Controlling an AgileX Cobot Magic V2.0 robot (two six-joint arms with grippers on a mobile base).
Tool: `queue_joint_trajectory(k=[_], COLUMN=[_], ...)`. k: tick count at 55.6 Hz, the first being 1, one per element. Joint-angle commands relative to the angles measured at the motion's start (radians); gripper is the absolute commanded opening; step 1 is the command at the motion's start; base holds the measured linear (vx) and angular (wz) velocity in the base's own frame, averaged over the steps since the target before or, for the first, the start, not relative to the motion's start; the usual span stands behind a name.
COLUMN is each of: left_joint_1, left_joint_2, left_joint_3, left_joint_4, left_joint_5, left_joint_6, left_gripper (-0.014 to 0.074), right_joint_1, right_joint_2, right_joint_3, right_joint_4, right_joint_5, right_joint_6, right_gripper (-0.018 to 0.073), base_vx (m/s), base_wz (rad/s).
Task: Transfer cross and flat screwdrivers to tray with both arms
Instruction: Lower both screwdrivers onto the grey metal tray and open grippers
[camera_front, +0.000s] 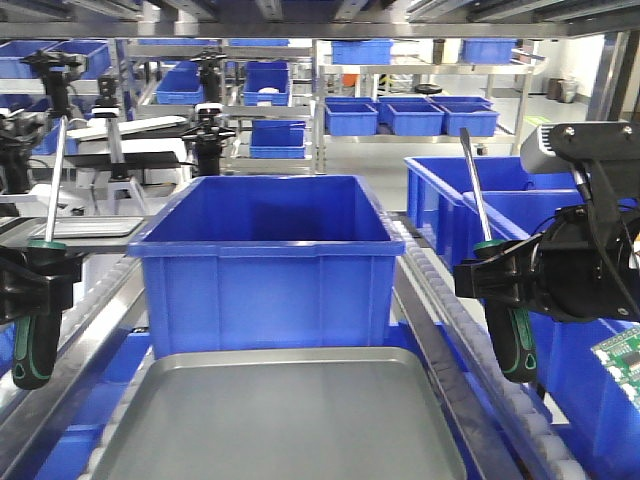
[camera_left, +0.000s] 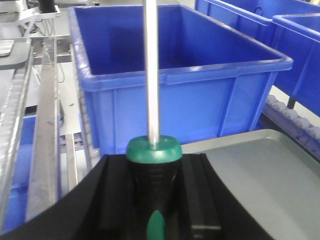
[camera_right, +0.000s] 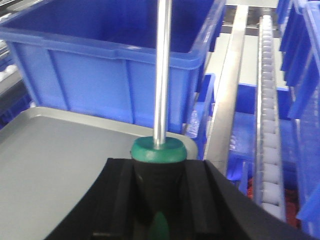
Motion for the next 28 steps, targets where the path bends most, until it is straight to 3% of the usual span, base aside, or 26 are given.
queue_joint_trajectory(k=[1,28], left_joint_1=[-0.004,-0.004], left_joint_2=[-0.021,-0.021], left_joint_3=[-0.029,-0.029], left_joint_4=[-0.013,-0.013], left_joint_5=[-0.087,-0.088], left_joint_6=[-0.008,-0.008], left_gripper=[0.0003,0.0003], right_joint_1=[-0.003,-0.003], right_joint_2=[-0.029,-0.029], right_joint_3=[-0.031,-0.031], right_joint_4=[-0.008,-0.008], right_joint_5=[-0.090,-0.090], right_joint_6=[-0.008,-0.008], right_gripper=[-0.0008,-0.0008], base_vx=[0.06,0.01], base_wz=[-0.12,-0.03])
